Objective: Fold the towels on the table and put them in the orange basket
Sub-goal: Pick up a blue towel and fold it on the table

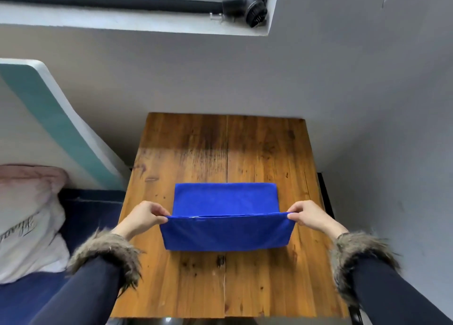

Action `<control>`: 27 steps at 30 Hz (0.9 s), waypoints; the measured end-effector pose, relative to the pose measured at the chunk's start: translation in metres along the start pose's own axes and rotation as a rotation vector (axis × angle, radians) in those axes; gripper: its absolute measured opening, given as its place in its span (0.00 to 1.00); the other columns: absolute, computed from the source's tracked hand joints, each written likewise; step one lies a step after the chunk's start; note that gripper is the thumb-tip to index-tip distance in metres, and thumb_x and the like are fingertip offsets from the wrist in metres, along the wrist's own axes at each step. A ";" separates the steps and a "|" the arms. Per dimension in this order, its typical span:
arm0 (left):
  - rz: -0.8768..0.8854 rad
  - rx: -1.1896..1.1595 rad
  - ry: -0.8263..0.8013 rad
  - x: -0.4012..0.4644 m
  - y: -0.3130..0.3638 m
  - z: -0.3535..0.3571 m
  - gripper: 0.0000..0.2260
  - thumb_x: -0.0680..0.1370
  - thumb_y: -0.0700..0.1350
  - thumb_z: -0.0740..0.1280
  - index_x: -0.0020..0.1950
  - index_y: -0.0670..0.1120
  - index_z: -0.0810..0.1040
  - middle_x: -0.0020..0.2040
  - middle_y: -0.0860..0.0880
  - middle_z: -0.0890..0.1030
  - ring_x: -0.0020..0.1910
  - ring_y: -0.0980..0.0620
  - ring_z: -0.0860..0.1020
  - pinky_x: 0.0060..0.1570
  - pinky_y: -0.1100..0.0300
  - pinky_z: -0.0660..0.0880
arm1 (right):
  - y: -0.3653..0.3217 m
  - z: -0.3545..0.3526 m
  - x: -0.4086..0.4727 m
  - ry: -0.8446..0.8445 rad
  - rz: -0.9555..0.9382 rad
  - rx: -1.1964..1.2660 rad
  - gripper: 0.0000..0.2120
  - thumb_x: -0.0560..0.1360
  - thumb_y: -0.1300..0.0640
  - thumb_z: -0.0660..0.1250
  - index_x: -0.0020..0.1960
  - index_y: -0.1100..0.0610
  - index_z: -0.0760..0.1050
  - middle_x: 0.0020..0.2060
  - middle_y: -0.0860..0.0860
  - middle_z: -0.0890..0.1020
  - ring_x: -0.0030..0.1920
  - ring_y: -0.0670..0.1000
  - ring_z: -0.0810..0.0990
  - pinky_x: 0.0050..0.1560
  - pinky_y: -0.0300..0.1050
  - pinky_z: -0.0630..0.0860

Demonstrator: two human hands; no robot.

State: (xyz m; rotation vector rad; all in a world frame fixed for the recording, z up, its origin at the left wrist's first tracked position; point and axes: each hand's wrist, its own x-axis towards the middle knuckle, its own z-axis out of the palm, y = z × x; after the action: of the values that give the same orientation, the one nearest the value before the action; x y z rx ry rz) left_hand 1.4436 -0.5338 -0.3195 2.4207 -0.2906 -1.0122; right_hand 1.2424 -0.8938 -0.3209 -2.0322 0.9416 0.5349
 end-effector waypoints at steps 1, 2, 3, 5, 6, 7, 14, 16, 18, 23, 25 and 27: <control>0.003 -0.008 0.030 0.004 0.002 -0.002 0.08 0.72 0.38 0.71 0.36 0.50 0.80 0.37 0.52 0.81 0.39 0.55 0.77 0.37 0.64 0.70 | -0.002 -0.001 0.005 0.025 -0.004 0.019 0.04 0.72 0.63 0.68 0.39 0.57 0.78 0.39 0.53 0.81 0.40 0.51 0.78 0.45 0.46 0.76; 0.005 -0.018 0.055 0.008 0.005 -0.003 0.08 0.72 0.39 0.71 0.36 0.50 0.80 0.37 0.52 0.81 0.39 0.56 0.76 0.37 0.65 0.69 | -0.004 -0.002 0.011 0.053 -0.005 0.044 0.04 0.72 0.62 0.68 0.39 0.56 0.78 0.39 0.54 0.81 0.40 0.51 0.78 0.45 0.47 0.76; 0.006 -0.031 0.075 0.013 0.007 -0.004 0.08 0.72 0.39 0.71 0.36 0.51 0.80 0.37 0.53 0.81 0.39 0.57 0.76 0.37 0.65 0.69 | -0.006 -0.003 0.017 0.084 -0.005 0.072 0.05 0.72 0.62 0.69 0.38 0.56 0.78 0.38 0.54 0.81 0.38 0.51 0.78 0.44 0.47 0.76; 0.001 -0.064 0.116 0.026 0.011 -0.004 0.07 0.73 0.39 0.70 0.37 0.50 0.80 0.38 0.53 0.81 0.41 0.56 0.77 0.40 0.63 0.70 | -0.010 -0.003 0.030 0.140 -0.008 0.096 0.07 0.71 0.62 0.69 0.36 0.54 0.77 0.37 0.53 0.80 0.35 0.49 0.76 0.39 0.44 0.74; -0.007 -0.079 0.137 0.033 0.013 -0.003 0.06 0.73 0.39 0.70 0.39 0.49 0.81 0.39 0.52 0.81 0.42 0.54 0.78 0.43 0.61 0.70 | -0.011 -0.002 0.038 0.158 -0.009 0.101 0.08 0.72 0.61 0.69 0.35 0.53 0.76 0.37 0.52 0.80 0.34 0.49 0.76 0.40 0.44 0.74; -0.016 -0.086 0.154 0.041 0.015 -0.003 0.04 0.74 0.39 0.70 0.41 0.48 0.81 0.40 0.51 0.82 0.43 0.53 0.78 0.45 0.61 0.69 | -0.013 -0.002 0.047 0.170 -0.009 0.108 0.07 0.72 0.61 0.69 0.36 0.53 0.77 0.37 0.52 0.80 0.36 0.49 0.76 0.42 0.46 0.75; -0.015 -0.051 0.220 0.093 0.019 0.003 0.03 0.75 0.40 0.69 0.47 0.43 0.81 0.43 0.49 0.80 0.46 0.51 0.76 0.48 0.60 0.68 | -0.017 0.005 0.099 0.237 -0.030 0.096 0.03 0.73 0.59 0.67 0.45 0.58 0.79 0.42 0.51 0.80 0.46 0.52 0.77 0.51 0.48 0.74; -0.023 -0.052 0.231 0.106 0.017 0.006 0.03 0.75 0.40 0.69 0.47 0.44 0.81 0.43 0.48 0.80 0.44 0.50 0.76 0.44 0.62 0.69 | -0.017 0.009 0.110 0.255 -0.030 0.098 0.02 0.73 0.60 0.68 0.44 0.58 0.78 0.41 0.52 0.79 0.45 0.51 0.76 0.48 0.43 0.70; -0.034 -0.063 0.243 0.119 0.014 0.010 0.03 0.75 0.40 0.68 0.46 0.44 0.81 0.42 0.48 0.80 0.42 0.49 0.76 0.36 0.67 0.69 | -0.015 0.013 0.121 0.267 -0.015 0.110 0.01 0.73 0.60 0.68 0.43 0.57 0.78 0.40 0.52 0.79 0.44 0.51 0.75 0.46 0.40 0.67; -0.060 -0.074 0.266 0.150 0.005 0.022 0.03 0.75 0.41 0.68 0.43 0.48 0.79 0.43 0.49 0.80 0.44 0.51 0.75 0.44 0.61 0.68 | -0.009 0.025 0.149 0.293 0.005 0.102 0.05 0.74 0.59 0.67 0.47 0.60 0.79 0.39 0.52 0.77 0.43 0.51 0.73 0.43 0.39 0.64; -0.091 -0.096 0.261 0.159 0.000 0.029 0.02 0.74 0.41 0.68 0.44 0.47 0.80 0.44 0.46 0.81 0.42 0.47 0.76 0.43 0.60 0.69 | -0.007 0.030 0.157 0.304 0.024 0.105 0.06 0.74 0.59 0.67 0.48 0.61 0.79 0.39 0.52 0.77 0.43 0.51 0.73 0.42 0.39 0.63; -0.084 -0.062 0.290 0.165 -0.003 0.036 0.05 0.75 0.40 0.66 0.49 0.44 0.79 0.48 0.43 0.80 0.47 0.42 0.77 0.48 0.57 0.70 | -0.005 0.035 0.164 0.325 0.049 0.111 0.06 0.75 0.60 0.66 0.49 0.60 0.79 0.40 0.53 0.78 0.45 0.52 0.75 0.42 0.38 0.63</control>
State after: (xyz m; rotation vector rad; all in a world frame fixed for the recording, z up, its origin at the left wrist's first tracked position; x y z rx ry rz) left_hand 1.5332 -0.6058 -0.4426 2.4983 -0.0556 -0.6789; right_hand 1.3482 -0.9333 -0.4445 -2.0339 1.1878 0.1731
